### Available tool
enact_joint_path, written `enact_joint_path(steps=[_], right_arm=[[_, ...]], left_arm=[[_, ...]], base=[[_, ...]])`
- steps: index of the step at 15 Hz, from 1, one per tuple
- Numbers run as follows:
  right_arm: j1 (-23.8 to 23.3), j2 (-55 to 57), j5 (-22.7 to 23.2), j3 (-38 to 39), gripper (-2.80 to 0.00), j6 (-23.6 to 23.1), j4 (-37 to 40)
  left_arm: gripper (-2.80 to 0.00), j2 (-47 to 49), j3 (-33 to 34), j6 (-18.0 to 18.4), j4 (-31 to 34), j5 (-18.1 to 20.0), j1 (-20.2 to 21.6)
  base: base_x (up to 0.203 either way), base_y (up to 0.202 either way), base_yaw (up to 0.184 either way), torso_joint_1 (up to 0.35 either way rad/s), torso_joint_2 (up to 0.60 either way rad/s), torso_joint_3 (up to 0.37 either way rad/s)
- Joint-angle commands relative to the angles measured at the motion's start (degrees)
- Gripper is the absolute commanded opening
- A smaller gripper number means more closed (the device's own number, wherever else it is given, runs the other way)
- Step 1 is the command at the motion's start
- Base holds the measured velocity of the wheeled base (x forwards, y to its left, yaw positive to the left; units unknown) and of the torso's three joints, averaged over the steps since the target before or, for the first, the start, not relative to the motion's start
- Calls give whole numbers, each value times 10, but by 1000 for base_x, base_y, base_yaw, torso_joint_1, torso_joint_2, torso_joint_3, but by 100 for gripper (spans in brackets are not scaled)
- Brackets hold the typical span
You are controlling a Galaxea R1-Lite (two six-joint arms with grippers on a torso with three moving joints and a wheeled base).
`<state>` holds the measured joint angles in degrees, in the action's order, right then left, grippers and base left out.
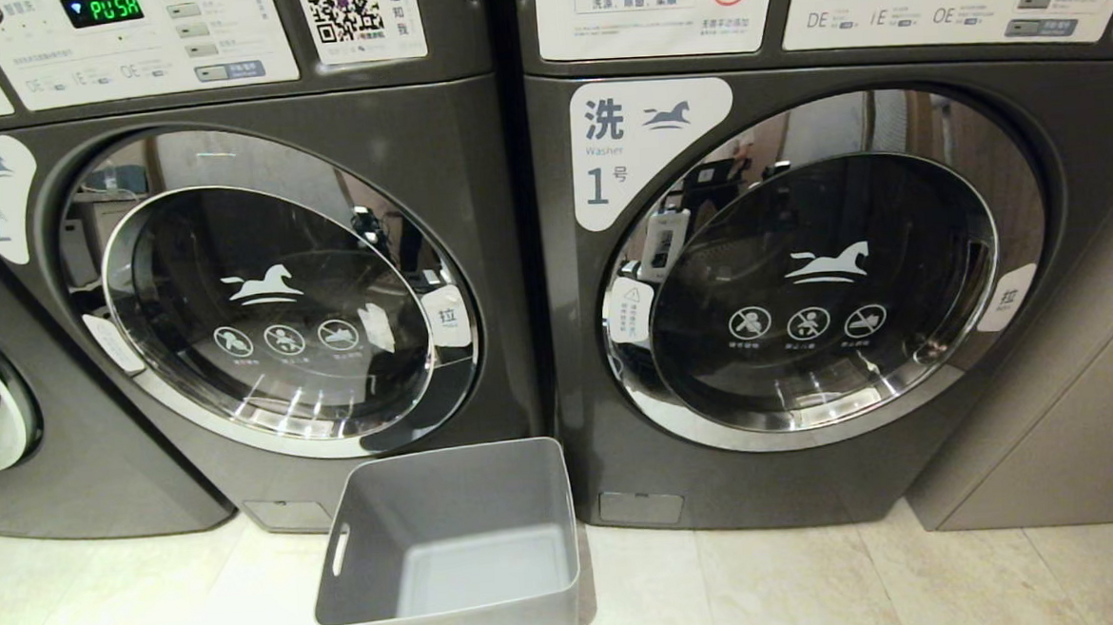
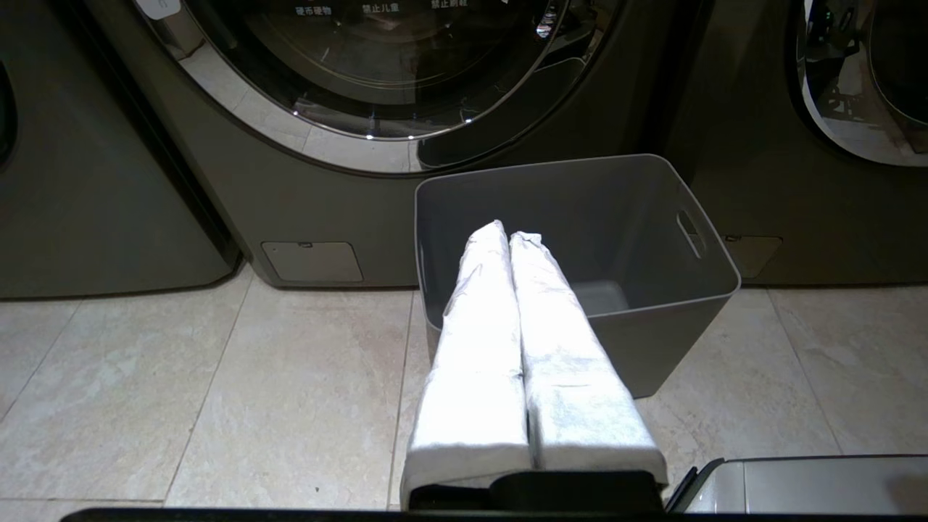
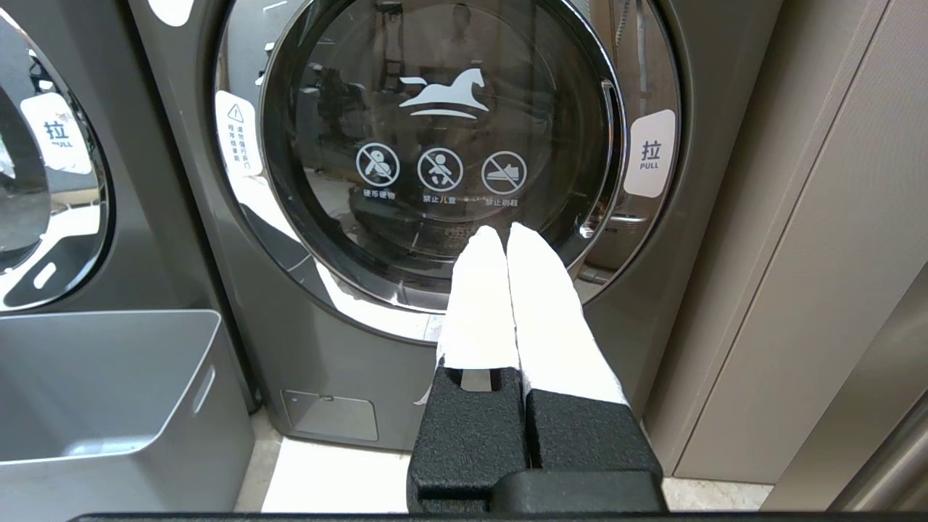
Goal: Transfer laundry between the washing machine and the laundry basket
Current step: Open the lid of the washing machine
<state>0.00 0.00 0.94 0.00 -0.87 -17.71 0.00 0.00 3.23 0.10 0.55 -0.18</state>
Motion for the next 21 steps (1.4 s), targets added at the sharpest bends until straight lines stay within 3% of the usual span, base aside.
enact_joint_path(steps=[1, 5, 7, 10, 13, 18, 21], right_arm=[[0, 1, 0, 23, -280, 0, -1], [0, 1, 0, 23, -280, 0, -1], [0, 1, 0, 23, -280, 0, -1], [0, 1, 0, 23, -280, 0, -1], [0, 1, 0, 23, -280, 0, -1], [0, 1, 0, 23, -280, 0, -1], [0, 1, 0, 23, -280, 0, -1]], left_arm=[[-280, 0, 0, 0, 0, 0, 0], [-280, 0, -20, 2, -12, 4, 0], [-280, 21, -116, 2, -5, 20, 0], [-280, 177, -269, -18, 16, 40, -11], [-280, 396, -373, -90, -2, 58, -43], [-280, 731, -410, -215, -189, 174, -58], [-280, 880, -409, -249, -337, 278, -16]], base=[[0, 0, 0, 0, 0, 0], [0, 0, 0, 0, 0, 0], [0, 0, 0, 0, 0, 0], [0, 0, 0, 0, 0, 0], [0, 0, 0, 0, 0, 0], [0, 0, 0, 0, 0, 0], [0, 0, 0, 0, 0, 0]])
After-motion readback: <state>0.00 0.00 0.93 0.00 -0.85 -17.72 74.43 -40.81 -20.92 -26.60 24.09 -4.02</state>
